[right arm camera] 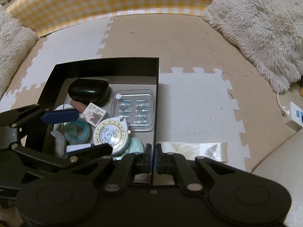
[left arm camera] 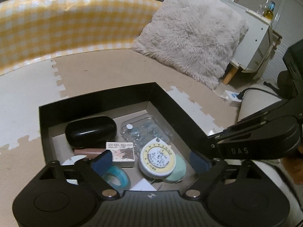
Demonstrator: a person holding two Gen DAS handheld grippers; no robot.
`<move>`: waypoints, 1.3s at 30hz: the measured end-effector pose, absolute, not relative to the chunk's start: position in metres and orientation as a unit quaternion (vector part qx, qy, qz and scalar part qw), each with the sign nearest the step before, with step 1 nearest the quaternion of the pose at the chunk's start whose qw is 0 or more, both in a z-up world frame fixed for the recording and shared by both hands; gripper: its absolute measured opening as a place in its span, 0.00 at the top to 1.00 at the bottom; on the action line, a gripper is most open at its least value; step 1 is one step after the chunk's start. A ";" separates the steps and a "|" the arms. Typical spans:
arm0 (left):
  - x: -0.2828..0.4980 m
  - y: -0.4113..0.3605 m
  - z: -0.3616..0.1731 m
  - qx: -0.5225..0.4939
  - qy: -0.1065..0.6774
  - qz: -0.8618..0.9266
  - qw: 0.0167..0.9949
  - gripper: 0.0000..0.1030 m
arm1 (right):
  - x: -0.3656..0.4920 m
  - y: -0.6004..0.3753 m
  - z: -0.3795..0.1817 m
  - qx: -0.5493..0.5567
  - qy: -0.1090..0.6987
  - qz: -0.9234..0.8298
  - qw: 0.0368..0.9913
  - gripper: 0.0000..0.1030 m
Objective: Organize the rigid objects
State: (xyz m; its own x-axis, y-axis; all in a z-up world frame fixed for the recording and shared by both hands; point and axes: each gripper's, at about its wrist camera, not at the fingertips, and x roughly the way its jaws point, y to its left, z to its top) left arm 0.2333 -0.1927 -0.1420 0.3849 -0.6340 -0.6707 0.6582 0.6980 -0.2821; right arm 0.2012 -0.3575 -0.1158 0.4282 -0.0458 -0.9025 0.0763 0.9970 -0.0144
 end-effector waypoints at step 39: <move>0.196 -0.115 -0.047 -0.020 0.376 -0.217 0.901 0.00 | 0.157 -0.338 -0.047 0.045 0.441 -0.028 0.896 0.64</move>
State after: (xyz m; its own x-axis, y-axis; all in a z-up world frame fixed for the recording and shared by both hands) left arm 0.1955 -0.1154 -0.0467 0.6235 -0.4059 -0.6683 0.3758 0.9051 -0.1990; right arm 0.1566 -0.3379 -0.0474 0.6091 -0.0108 -0.7931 0.0900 0.9944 0.0556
